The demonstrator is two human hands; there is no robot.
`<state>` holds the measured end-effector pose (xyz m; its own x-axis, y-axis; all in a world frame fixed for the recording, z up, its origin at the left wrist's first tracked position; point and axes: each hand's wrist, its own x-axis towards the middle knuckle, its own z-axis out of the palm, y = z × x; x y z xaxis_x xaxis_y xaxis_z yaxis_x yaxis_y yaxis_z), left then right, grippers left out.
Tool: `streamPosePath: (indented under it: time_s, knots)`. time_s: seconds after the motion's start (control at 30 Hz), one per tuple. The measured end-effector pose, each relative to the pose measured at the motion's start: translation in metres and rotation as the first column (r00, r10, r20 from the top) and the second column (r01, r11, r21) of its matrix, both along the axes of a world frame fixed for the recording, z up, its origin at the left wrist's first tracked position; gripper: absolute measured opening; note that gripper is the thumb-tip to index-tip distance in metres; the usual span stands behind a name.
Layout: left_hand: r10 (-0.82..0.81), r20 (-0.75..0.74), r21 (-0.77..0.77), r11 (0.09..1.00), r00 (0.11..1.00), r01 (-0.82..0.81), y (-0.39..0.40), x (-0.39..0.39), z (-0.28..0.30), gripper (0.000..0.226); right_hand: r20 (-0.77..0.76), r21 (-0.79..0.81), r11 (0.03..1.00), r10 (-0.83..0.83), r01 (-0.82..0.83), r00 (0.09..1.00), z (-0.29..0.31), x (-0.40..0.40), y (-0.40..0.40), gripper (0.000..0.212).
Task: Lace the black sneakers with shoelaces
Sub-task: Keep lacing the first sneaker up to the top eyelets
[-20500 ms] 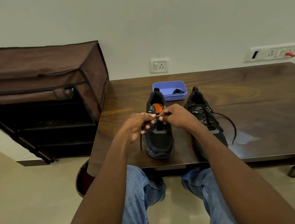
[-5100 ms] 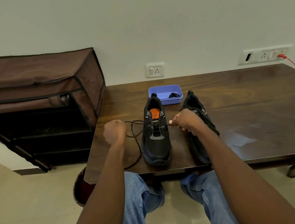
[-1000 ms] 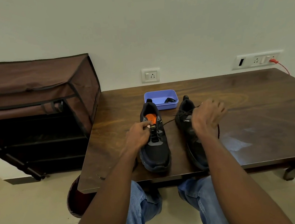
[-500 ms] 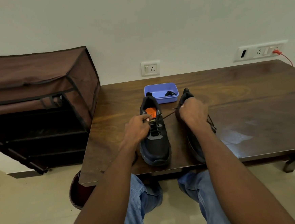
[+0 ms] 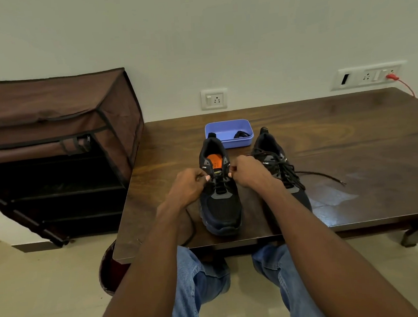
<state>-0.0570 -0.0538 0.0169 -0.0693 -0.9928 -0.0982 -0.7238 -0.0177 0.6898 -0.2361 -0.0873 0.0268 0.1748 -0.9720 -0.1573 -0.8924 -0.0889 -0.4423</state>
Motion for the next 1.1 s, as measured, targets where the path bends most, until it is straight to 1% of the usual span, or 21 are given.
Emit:
streamPosePath:
  time_s: [0.13,0.27,0.37,0.4,0.47,0.5,0.53,0.57,0.6,0.63,0.67,0.7,0.73,0.8,0.83,0.9,0.93,0.97,1.03,1.07,1.1]
  knots:
    - [0.105,0.009,-0.052,0.993,0.994,-0.104,-0.001,0.006,-0.002,0.042,-0.013,0.056,0.994,-0.092,0.092,0.996,0.0,-0.003,-0.004,0.023]
    - [0.139,0.039,-0.06,0.989,0.989,-0.137,-0.001,0.006,-0.003,0.04,0.01,0.098,0.981,-0.169,0.168,0.985,0.002,-0.004,-0.004,0.011]
    - [0.14,0.049,-0.005,0.99,0.989,-0.14,0.001,0.01,-0.002,0.036,0.055,0.13,0.972,-0.205,0.197,0.977,-0.001,-0.004,-0.003,0.02]
    - [0.136,0.025,0.032,0.99,0.99,-0.137,0.002,0.013,0.0,0.032,0.042,0.083,0.973,-0.218,0.214,0.975,0.0,-0.004,-0.002,0.019]
    - [0.126,-0.095,0.15,0.982,0.987,-0.111,0.006,0.021,0.005,0.027,0.006,-0.127,0.961,-0.245,0.244,0.969,0.003,-0.003,0.002,0.012]
    - [0.114,-0.175,0.225,0.972,0.978,-0.073,0.01,0.023,0.008,0.027,0.057,-0.183,0.947,-0.257,0.263,0.965,0.007,-0.001,0.006,0.013]
    - [0.081,-0.249,0.296,0.955,0.965,-0.004,0.013,0.024,0.011,0.025,0.153,-0.137,0.951,-0.256,0.278,0.954,0.011,0.001,0.009,0.015]
    - [0.031,-0.31,0.354,0.931,0.95,0.085,0.015,0.023,0.015,0.023,0.266,0.0,0.965,-0.253,0.263,0.93,0.016,0.006,0.012,0.018]
    - [-0.024,-0.367,0.397,0.9,0.93,0.181,0.018,0.022,0.016,0.022,0.346,0.18,0.962,-0.256,0.204,0.903,0.019,0.014,0.018,0.021]
    - [-0.077,-0.416,0.43,0.862,0.906,0.27,0.02,0.019,0.018,0.021,0.372,0.323,0.937,-0.255,0.133,0.892,0.022,0.021,0.024,0.024]
    - [-0.122,-0.445,0.457,0.821,0.887,0.342,0.022,0.015,0.018,0.019,0.38,0.412,0.907,-0.261,0.09,0.888,0.023,0.027,0.029,0.024]
    - [-0.154,-0.454,0.479,0.788,0.878,0.386,0.022,0.014,0.018,0.017,0.405,0.455,0.887,-0.283,0.076,0.87,0.025,0.033,0.033,0.022]
    - [-0.177,-0.45,0.496,0.765,0.876,0.409,0.023,0.013,0.017,0.015,0.46,0.479,0.874,-0.322,0.074,0.828,0.026,0.036,0.036,0.017]
    - [-0.198,-0.406,0.51,0.761,0.892,0.401,0.022,0.017,0.015,0.015,0.629,0.498,0.865,-0.409,0.061,0.662,0.029,0.036,0.037,0.009]
    - [-0.178,-0.374,0.497,0.79,0.91,0.359,0.02,0.02,0.015,0.016,0.713,0.493,0.869,-0.437,0.051,0.548,0.032,0.033,0.036,0.008]
    - [-0.054,-0.334,0.389,0.902,0.941,0.19,0.017,0.024,0.015,0.016,0.838,0.444,0.895,-0.428,0.033,0.337,0.038,0.022,0.033,0.01]
    - [0.042,-0.38,0.304,0.949,0.924,0.082,0.015,0.024,0.017,0.02,0.875,0.403,0.915,-0.394,0.029,0.28,0.041,0.017,0.031,0.012]
    - [0.115,-0.488,0.232,0.973,0.865,0.001,0.014,0.022,0.02,0.03,0.9,0.362,0.932,-0.356,0.024,0.253,0.044,0.014,0.031,0.013]
    - [0.12,-0.729,0.151,0.989,0.674,-0.013,0.011,0.017,0.024,0.044,0.928,0.299,0.954,-0.29,-0.004,0.235,0.047,0.012,0.031,0.014]
    - [0.083,-0.771,0.116,0.993,0.631,0.011,0.009,0.013,0.024,0.047,0.938,0.277,0.961,-0.265,-0.024,0.224,0.047,0.012,0.03,0.014]
    - [0.042,-0.771,0.078,0.997,0.635,0.029,0.01,0.008,0.026,0.05,0.949,0.254,0.966,-0.24,-0.044,0.205,0.047,0.013,0.03,0.013]
